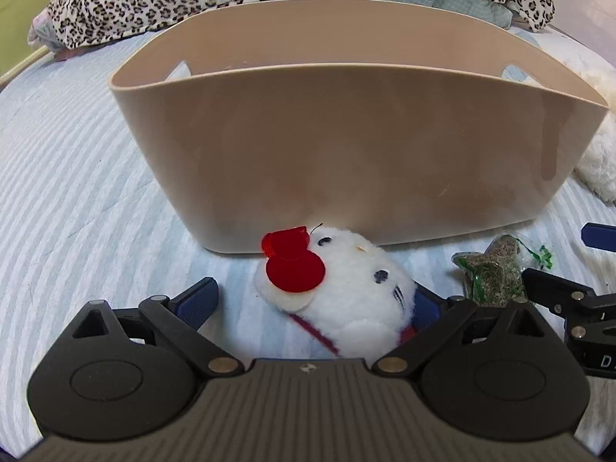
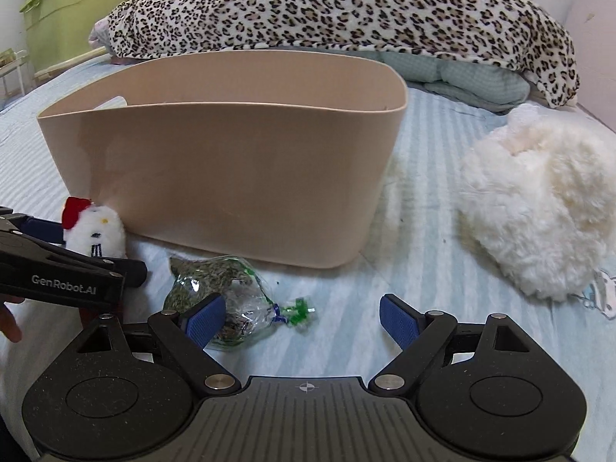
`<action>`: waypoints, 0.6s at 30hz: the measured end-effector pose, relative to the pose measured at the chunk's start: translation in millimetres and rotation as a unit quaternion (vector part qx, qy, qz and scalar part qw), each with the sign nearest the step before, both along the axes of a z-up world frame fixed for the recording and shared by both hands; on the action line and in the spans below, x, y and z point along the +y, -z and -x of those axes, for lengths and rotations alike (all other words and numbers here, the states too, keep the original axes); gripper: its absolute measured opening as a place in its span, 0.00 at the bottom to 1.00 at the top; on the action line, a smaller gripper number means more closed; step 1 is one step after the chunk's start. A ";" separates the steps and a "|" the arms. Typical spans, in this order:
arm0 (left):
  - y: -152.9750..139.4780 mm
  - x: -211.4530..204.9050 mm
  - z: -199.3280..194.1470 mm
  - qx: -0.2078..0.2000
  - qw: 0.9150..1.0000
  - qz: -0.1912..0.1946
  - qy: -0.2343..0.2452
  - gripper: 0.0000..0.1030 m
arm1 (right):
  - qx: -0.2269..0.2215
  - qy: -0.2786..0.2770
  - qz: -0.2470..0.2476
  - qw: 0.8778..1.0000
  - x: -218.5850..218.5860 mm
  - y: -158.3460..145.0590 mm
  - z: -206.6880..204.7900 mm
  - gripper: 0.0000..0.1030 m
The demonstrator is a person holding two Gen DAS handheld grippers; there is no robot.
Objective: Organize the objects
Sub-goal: 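Grasp the Hello Kitty plush with the left tool while the right tool grasps the herb bag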
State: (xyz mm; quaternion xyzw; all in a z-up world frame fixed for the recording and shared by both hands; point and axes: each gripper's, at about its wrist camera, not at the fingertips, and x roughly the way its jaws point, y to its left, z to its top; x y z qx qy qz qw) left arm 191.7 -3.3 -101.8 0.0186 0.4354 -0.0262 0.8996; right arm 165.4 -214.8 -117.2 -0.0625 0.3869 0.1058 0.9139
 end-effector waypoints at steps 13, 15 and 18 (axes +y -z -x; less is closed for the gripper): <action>-0.4 18.2 15.8 0.018 0.999 0.027 -0.014 0.88 | -0.013 -0.006 -0.039 0.999 2.5 -13.4 13.7 0.86; 0.3 21.9 15.2 0.020 0.999 0.034 -0.017 0.87 | -0.005 -0.014 -0.042 0.999 8.7 -10.2 10.4 0.86; 2.0 21.3 13.4 0.024 0.999 0.034 -0.016 0.87 | 0.013 -0.020 -0.046 0.999 19.7 2.2 1.0 0.85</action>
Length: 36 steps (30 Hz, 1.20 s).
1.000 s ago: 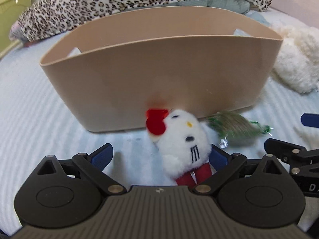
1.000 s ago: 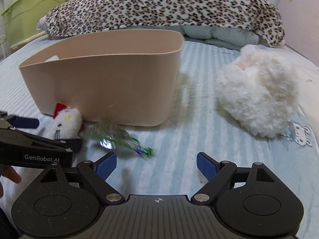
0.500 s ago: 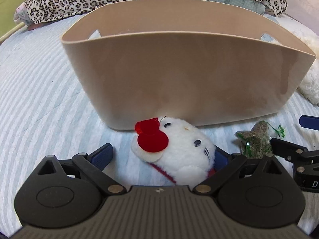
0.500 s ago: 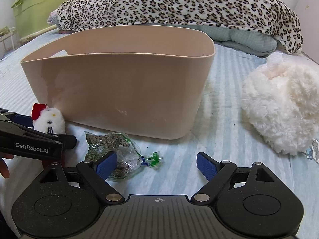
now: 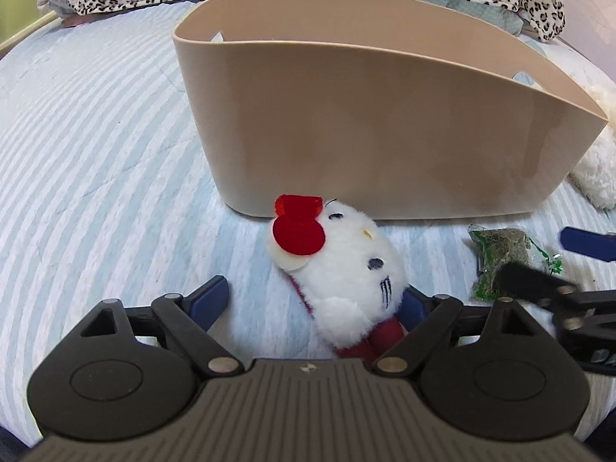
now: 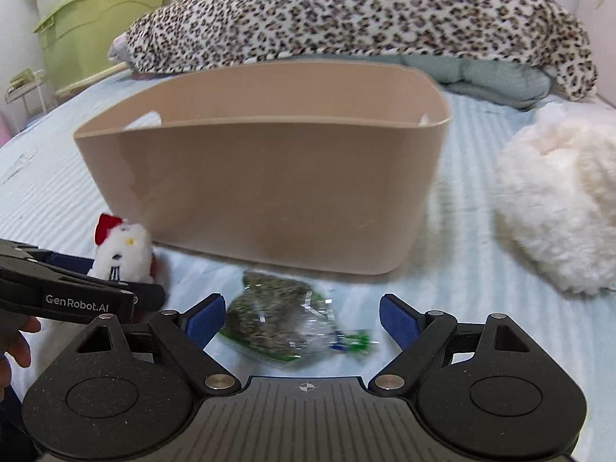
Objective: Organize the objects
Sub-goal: 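Grasp the Hello Kitty plush with the left tool while the right tool grasps the herb bag, then lower the plush and herb bag into the basket and open both tools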
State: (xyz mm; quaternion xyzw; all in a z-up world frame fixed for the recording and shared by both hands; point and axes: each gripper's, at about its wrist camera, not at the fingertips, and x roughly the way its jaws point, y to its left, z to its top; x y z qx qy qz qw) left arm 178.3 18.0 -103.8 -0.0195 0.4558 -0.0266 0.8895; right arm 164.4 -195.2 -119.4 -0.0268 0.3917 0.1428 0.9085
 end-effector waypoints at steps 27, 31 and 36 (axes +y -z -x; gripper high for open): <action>-30.6 8.8 34.5 -0.054 0.998 0.031 0.023 0.43 | -0.050 0.012 -0.051 0.997 -18.9 -52.0 30.7 0.51; -53.7 12.0 44.8 -0.080 0.996 0.026 0.029 0.43 | -0.088 0.015 -0.059 0.994 -23.3 -81.6 34.5 0.51; -84.6 9.2 48.7 -0.106 0.993 0.025 0.039 0.43 | -0.132 0.016 -0.062 0.989 -24.3 -109.2 30.1 0.51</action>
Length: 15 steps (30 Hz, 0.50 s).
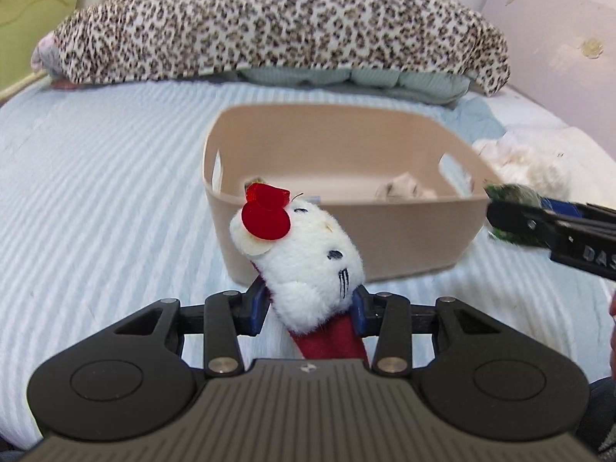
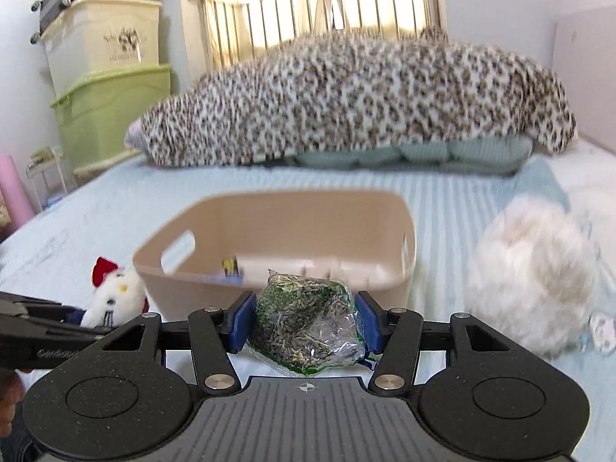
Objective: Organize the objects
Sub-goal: 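Lower the plush and herb bag into the basket and open both tools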
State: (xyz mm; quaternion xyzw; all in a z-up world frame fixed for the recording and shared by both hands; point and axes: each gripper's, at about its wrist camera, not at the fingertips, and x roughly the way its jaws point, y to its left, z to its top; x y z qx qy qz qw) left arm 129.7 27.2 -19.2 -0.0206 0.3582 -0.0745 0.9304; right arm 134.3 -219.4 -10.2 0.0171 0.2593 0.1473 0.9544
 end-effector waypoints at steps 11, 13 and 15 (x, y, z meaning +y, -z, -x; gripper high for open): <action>-49.8 -24.8 -35.7 -0.073 0.997 -0.031 0.000 0.43 | -0.022 0.001 -0.001 1.000 12.1 -16.8 -46.9 0.51; -51.1 -30.9 -49.9 -0.077 0.996 -0.041 -0.004 0.43 | -0.024 0.005 0.001 1.000 15.6 -15.3 -57.0 0.51; -49.0 -34.3 -65.8 -0.073 0.996 -0.047 -0.009 0.43 | -0.020 0.012 0.001 1.000 17.4 -12.5 -68.1 0.51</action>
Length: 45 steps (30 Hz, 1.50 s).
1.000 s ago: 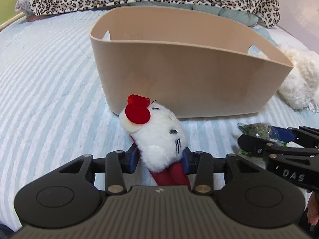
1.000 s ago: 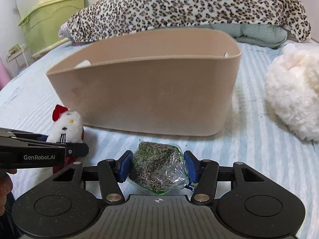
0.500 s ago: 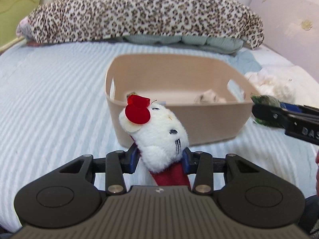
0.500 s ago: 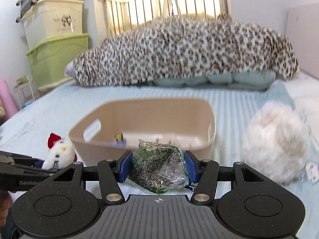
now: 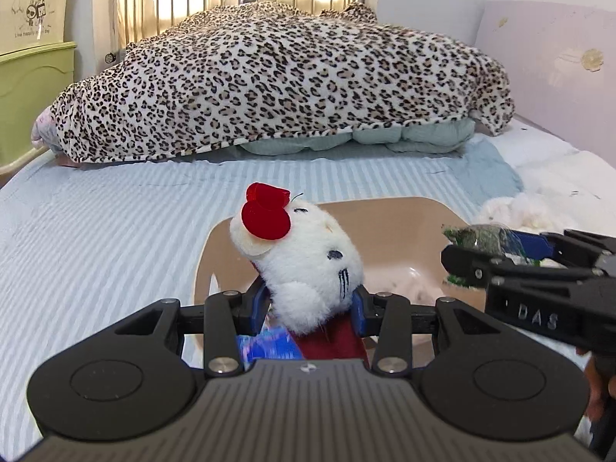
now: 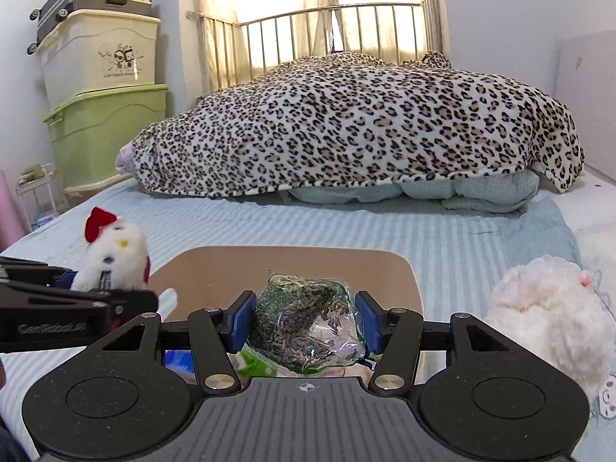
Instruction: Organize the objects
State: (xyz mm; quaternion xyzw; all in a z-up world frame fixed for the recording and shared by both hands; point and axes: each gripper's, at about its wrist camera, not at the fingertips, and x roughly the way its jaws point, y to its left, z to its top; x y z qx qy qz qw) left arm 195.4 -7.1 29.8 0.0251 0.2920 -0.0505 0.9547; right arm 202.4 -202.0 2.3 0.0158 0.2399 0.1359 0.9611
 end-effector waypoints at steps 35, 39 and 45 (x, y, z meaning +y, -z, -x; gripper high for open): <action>-5.1 1.9 46.2 0.059 0.997 -0.042 -0.030 0.86 | 0.060 0.036 0.020 0.997 -0.8 -28.0 77.5 0.98; -7.9 6.0 71.8 0.061 0.997 -0.033 -0.029 0.86 | 0.058 0.038 0.020 0.997 -1.4 -37.0 102.7 0.99; -9.5 10.5 107.9 0.063 0.997 -0.025 -0.031 0.86 | 0.052 0.043 0.024 0.997 1.6 -44.2 141.6 0.99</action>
